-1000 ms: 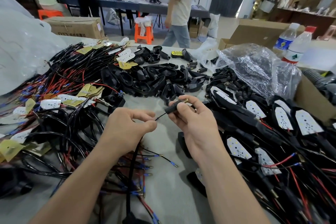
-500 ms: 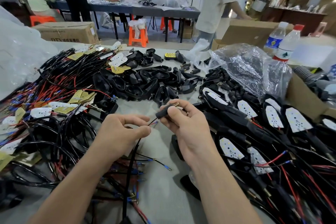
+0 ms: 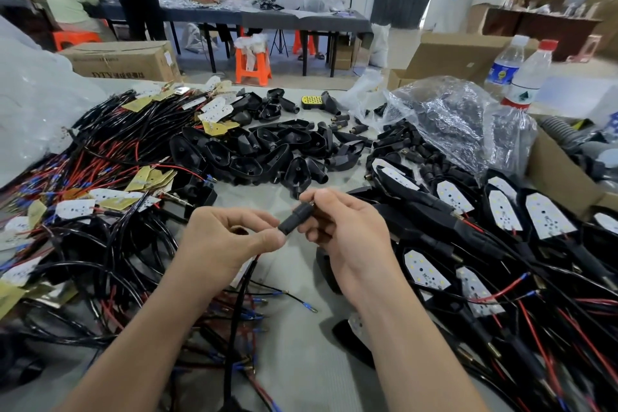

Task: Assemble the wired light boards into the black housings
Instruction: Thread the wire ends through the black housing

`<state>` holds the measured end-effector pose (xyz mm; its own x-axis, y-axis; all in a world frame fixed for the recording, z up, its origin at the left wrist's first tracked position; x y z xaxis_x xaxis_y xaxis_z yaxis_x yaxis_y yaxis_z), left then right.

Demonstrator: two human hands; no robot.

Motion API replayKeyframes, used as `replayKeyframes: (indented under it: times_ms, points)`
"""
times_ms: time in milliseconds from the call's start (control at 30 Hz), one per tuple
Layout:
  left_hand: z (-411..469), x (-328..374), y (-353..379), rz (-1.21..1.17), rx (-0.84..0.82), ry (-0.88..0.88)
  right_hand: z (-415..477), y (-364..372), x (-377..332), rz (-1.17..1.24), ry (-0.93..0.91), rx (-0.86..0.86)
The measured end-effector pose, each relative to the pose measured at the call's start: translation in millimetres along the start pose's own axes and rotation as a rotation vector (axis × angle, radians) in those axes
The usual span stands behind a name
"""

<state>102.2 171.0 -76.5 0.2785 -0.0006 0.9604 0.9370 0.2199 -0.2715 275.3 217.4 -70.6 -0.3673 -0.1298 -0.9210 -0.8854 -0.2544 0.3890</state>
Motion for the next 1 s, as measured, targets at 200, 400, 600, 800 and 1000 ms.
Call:
replayKeyframes:
  times_ms: [200, 400, 600, 800, 1000]
  points:
    - [-0.9, -11.7, 17.6, -0.338, -0.154, -0.247, -0.7, 5.0, -3.8, -0.049, -0.049, -0.006]
    - [-9.4, -4.3, 33.6, -0.479, -0.309, -0.299, -0.3, 7.4, -5.0, -0.228, -0.123, -0.010]
    - [-3.8, -7.2, 24.6, -0.525, -0.243, -0.253, -0.4, 8.9, -5.9, -0.385, -0.195, -0.023]
    - [4.1, -15.8, 14.6, -0.598, -0.089, -0.289, 0.3, -7.5, -2.4, -0.305, -0.189, 0.186]
    - [4.1, -11.7, 17.3, -0.517, -0.057, -0.273, -2.3, -14.5, -3.1, -0.274, -0.211, 0.283]
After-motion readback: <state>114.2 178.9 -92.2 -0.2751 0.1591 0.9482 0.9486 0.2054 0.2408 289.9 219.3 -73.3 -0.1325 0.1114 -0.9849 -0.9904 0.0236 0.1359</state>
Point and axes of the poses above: each hand's wrist, its own z-axis towards the middle knuckle, its own y-axis out of the palm, x = y × z, the point moved 7 cm from there along z, towards the middle knuckle, and after that the axes turned 3 degrees about -x, right-handed, at the moved point
